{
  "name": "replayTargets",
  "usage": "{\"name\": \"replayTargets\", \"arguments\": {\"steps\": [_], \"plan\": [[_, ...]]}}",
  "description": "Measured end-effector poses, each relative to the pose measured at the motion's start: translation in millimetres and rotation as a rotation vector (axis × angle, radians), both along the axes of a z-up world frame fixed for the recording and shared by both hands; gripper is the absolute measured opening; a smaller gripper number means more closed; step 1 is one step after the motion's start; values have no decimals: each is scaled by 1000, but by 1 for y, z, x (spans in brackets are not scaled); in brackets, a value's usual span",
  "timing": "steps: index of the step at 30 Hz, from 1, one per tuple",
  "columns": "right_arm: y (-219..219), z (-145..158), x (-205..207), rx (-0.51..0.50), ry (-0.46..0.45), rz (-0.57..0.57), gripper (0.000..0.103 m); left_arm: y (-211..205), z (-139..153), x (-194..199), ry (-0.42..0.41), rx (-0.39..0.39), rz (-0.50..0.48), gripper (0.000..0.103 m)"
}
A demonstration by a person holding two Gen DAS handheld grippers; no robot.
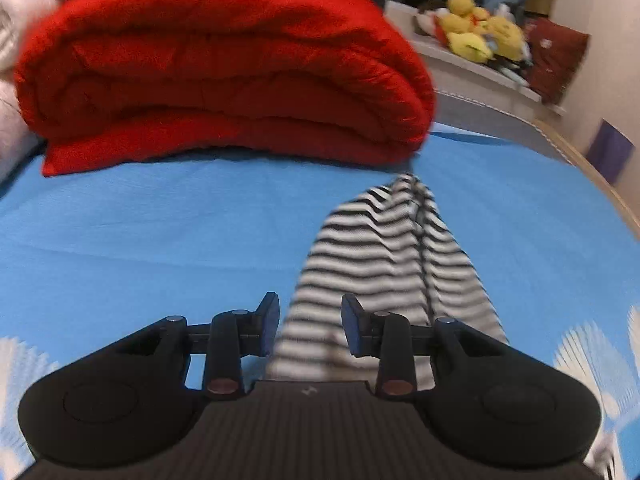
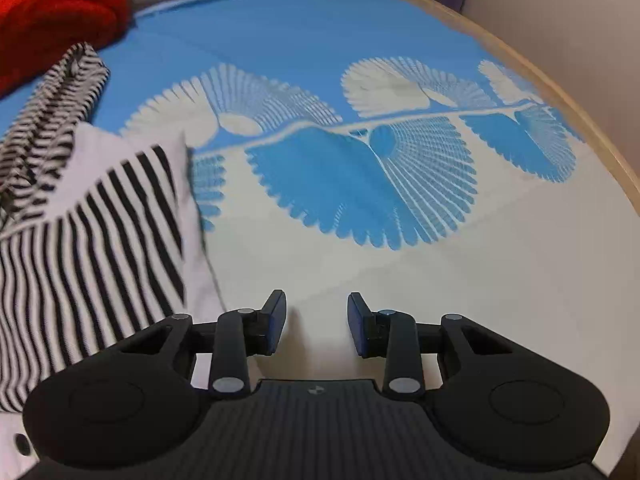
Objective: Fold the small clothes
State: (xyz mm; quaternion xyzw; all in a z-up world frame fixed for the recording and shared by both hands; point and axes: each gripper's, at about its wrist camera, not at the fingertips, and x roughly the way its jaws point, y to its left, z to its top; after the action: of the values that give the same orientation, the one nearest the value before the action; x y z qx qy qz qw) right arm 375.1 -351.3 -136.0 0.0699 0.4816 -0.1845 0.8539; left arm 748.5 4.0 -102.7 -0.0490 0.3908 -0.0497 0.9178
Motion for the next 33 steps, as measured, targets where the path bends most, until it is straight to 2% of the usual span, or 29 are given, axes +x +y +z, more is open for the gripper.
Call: {"name": "replayTargets", "arguments": {"steps": [5, 8, 9, 10, 11, 12, 14, 16, 18, 20, 22, 25, 26, 27, 28, 29, 30, 31, 33], "plan": [[7, 1, 2, 2, -1, 16, 35, -5, -20, 57, -10, -23, 53, 62], [11, 2, 3, 5, -6, 24, 35, -11, -32, 81, 35, -15, 45, 63], [13, 2, 3, 11, -5, 27, 35, -13, -36, 85, 52, -9, 39, 56], [13, 3, 4, 22, -4, 27, 35, -14, -39, 88, 66, -24, 21, 42], [14, 3, 4, 30, -5, 27, 35, -16, -42, 88, 85, -46, -13, 0], [15, 4, 4, 34, -8, 29, 35, -19, -42, 88, 102, -55, -51, 1], [17, 7, 6, 36, -12, 28, 35, -27, -28, 76, 42, -19, -109, 1], [18, 11, 7, 53, -24, 19, 35, -29, -8, 57, -6, -20, -157, 1], [18, 19, 8, 69, -44, 16, 35, -32, 16, 25, -57, -21, -203, 1], [20, 27, 7, 85, -69, 15, 35, -35, 41, -30, -103, -58, -289, 1], [20, 35, 6, 109, -95, 6, 35, -44, 62, -104, -138, -46, -434, 1], [20, 46, 4, 159, -134, -10, 35, -47, 77, -228, -124, -14, -688, 1], [20, 49, 3, 173, -148, -14, 35, -44, 76, -270, -109, 31, -742, 1], [19, 52, 2, 187, -162, -21, 35, -40, 71, -303, -76, 81, -751, 2], [18, 55, 0, 209, -179, -31, 35, -32, 64, -331, -10, 116, -722, 2], [17, 57, -1, 229, -194, -41, 35, -20, 58, -353, 72, 126, -651, 3], [17, 59, -2, 247, -208, -49, 35, -6, 56, -368, 124, 115, -541, 3], [17, 60, -3, 262, -220, -54, 35, 9, 57, -379, 145, 84, -433, 5], [21, 60, -4, 294, -232, -50, 35, 40, 65, -391, 162, -61, -205, 17]]}}
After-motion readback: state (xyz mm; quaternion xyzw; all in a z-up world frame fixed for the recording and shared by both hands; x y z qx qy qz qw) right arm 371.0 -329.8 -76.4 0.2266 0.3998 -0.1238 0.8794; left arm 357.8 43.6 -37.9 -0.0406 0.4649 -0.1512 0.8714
